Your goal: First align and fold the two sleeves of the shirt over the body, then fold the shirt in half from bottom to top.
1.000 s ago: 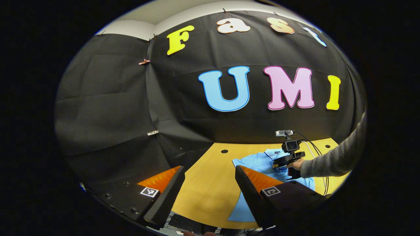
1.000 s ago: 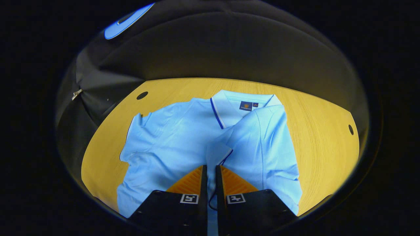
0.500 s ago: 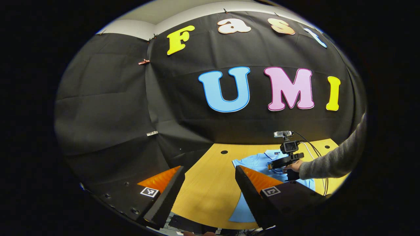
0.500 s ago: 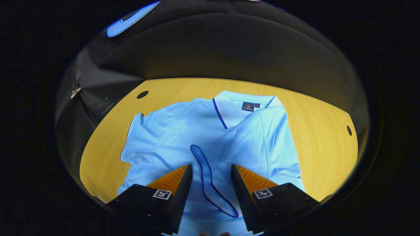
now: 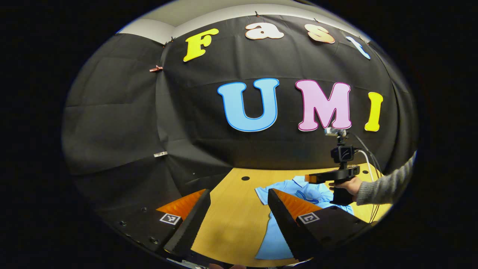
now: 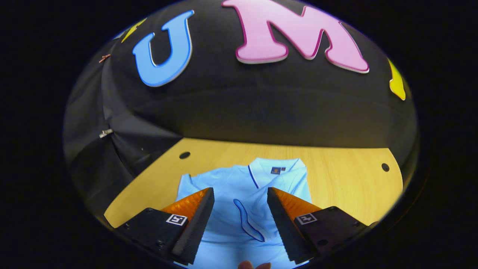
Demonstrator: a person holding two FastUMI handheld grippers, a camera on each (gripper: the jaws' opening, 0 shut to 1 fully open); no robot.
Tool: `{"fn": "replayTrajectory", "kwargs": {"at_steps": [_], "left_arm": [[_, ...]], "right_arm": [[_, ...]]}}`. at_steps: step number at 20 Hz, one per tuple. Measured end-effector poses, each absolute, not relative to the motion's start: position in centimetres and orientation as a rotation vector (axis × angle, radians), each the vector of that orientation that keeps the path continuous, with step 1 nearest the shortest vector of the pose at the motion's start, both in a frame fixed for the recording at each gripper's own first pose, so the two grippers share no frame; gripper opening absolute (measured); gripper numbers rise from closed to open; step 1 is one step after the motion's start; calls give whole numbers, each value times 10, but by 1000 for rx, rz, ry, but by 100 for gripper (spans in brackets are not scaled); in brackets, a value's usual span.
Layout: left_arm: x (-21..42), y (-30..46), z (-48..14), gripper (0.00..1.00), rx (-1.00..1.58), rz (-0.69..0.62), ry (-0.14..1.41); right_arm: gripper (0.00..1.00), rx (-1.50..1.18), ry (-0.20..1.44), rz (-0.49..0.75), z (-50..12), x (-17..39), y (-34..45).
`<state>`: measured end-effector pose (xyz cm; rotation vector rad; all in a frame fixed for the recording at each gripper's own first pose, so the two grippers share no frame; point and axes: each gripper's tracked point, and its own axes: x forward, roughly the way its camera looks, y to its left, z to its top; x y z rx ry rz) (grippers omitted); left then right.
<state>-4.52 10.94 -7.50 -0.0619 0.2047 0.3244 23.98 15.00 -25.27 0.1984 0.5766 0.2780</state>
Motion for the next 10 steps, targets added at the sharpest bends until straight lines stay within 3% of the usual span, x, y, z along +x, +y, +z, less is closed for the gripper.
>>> {"fn": "replayTrajectory", "kwargs": {"at_steps": [1,2,10], "left_arm": [[-35,107,-76,98,-63,304,199],[-23,104,-77,98,-61,280,193],[92,64,-109,98,-2,57,221]], "right_arm": [[93,210,537,282,-230,232,143],[94,227,499,290,-205,221,137],[95,269,225,228,-39,126,51]]}}
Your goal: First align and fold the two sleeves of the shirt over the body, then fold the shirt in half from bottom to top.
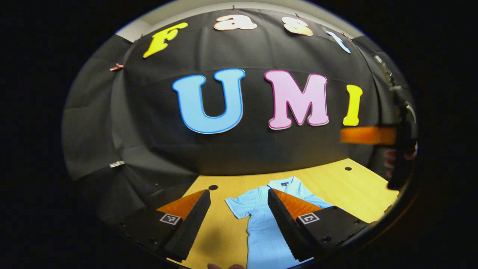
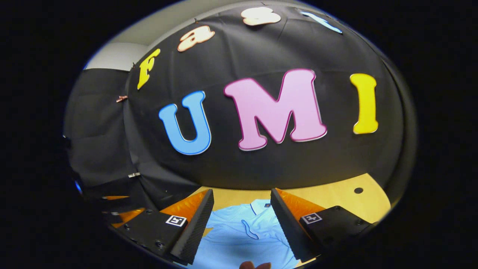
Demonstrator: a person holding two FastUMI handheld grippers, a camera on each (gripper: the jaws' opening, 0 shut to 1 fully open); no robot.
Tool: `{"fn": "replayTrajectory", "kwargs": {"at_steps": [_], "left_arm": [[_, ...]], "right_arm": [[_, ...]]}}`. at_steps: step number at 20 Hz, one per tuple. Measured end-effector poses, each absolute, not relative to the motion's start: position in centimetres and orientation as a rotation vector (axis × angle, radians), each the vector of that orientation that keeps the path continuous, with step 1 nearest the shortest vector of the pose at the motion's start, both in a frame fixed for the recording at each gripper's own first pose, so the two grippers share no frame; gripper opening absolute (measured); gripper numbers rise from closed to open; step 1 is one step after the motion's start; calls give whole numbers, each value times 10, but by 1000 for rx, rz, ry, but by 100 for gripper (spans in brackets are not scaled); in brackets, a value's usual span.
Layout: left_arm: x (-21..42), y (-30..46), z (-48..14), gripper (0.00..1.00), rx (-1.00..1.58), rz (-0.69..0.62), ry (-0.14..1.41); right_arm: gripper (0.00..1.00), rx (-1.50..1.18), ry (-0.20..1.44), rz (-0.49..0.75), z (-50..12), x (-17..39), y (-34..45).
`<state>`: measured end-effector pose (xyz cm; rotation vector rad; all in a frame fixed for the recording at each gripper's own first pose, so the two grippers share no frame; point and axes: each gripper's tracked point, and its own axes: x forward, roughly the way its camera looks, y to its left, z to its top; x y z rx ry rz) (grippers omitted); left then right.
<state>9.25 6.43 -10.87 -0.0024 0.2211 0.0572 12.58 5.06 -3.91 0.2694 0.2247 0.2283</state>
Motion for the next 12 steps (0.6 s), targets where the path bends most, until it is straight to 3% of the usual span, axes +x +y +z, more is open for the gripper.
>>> {"fn": "replayTrajectory", "kwargs": {"at_steps": [4,12], "left_arm": [[178,58,-154,98,-26,33,334],[284,96,-286,99,-145,227,688]], "right_arm": [[95,196,161,182,-2,73,7],[95,200,155,58,29,16,-38]]}}
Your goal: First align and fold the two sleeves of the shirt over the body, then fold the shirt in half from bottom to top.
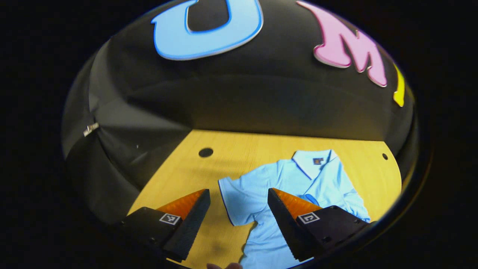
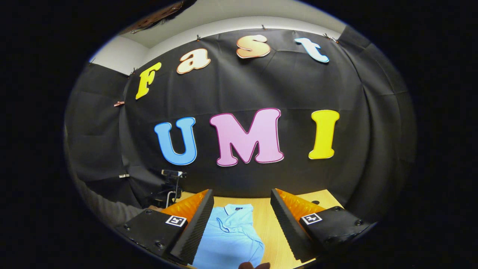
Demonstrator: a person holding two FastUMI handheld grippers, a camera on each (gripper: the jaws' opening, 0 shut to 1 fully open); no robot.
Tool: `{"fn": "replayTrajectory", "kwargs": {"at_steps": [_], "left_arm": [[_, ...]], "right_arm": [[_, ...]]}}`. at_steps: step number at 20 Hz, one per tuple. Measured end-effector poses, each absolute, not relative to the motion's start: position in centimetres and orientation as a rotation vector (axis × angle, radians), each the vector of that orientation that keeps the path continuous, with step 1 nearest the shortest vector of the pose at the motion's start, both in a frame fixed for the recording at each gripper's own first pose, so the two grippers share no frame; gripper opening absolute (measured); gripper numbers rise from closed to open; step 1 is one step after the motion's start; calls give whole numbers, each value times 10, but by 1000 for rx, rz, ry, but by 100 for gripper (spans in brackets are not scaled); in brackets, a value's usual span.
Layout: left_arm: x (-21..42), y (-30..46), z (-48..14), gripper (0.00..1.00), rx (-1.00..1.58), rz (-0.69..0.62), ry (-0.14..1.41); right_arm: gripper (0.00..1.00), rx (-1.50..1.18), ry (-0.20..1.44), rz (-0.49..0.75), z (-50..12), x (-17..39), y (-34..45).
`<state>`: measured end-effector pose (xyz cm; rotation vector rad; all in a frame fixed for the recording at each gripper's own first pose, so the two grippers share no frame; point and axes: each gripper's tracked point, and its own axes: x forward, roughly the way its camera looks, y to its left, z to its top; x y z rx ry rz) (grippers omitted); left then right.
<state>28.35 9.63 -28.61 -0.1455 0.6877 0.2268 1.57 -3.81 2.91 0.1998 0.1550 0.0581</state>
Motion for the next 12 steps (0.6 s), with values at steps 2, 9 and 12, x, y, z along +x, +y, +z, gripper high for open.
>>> {"fn": "replayTrajectory", "kwargs": {"at_steps": [2,9,12], "left_arm": [[295,102,-310,99,-167,259,743],[306,114,-371,99,-159,305,916],[305,115,-385,99,-180,311,964]], "right_arm": [[95,208,153,22,18,12,-43],[95,235,181,-39,10,8,-66],[95,213,197,-28,5,6,-63]]}}
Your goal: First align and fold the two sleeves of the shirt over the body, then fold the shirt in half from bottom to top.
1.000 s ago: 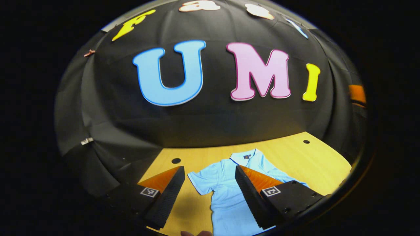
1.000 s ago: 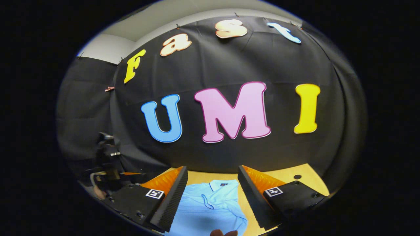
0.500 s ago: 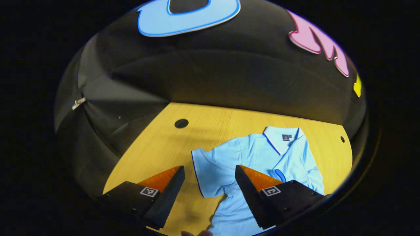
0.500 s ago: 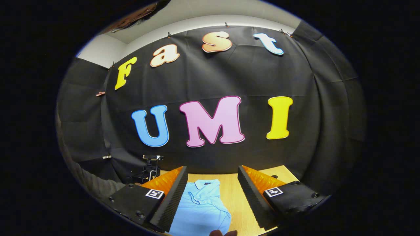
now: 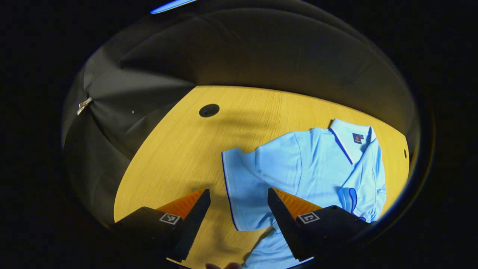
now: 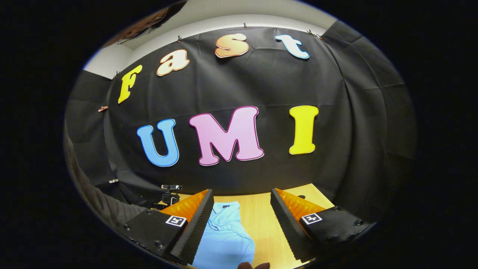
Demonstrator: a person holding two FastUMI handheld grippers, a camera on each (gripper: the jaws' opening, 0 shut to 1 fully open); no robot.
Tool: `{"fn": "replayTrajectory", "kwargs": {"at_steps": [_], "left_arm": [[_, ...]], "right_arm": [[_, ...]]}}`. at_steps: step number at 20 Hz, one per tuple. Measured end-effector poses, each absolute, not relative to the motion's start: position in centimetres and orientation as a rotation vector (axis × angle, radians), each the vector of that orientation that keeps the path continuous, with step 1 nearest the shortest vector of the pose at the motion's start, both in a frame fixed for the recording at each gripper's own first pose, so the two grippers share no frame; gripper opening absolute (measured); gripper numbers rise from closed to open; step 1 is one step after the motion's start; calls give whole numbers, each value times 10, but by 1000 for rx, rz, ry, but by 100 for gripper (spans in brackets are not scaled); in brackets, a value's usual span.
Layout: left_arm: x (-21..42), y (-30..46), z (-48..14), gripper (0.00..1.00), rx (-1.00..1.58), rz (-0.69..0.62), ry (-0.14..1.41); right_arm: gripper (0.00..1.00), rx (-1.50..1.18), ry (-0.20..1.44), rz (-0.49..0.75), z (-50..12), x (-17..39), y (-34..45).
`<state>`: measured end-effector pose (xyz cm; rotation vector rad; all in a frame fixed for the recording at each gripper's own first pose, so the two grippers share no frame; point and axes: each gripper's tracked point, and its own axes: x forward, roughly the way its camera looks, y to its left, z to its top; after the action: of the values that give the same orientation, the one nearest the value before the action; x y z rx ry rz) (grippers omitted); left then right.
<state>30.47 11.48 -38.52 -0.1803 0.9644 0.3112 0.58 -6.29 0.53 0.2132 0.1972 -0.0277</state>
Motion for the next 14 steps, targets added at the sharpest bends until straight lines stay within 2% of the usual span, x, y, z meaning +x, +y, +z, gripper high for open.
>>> {"fn": "replayTrajectory", "kwargs": {"at_steps": [7,8,10,11,14], "left_arm": [[310,108,-402,99,-248,306,998],[312,102,-403,90,-288,285,1000],[312,101,-405,65,-282,277,1000],[313,101,-404,68,-276,263,1000],[316,93,-400,12,-268,250,992]], "right_arm": [[95,245,222,-45,-3,6,-72],[95,247,225,-47,-4,6,-73],[95,254,228,-50,-6,7,-74],[95,257,228,-51,-6,8,-74],[95,257,234,-46,-9,8,-74]]}}
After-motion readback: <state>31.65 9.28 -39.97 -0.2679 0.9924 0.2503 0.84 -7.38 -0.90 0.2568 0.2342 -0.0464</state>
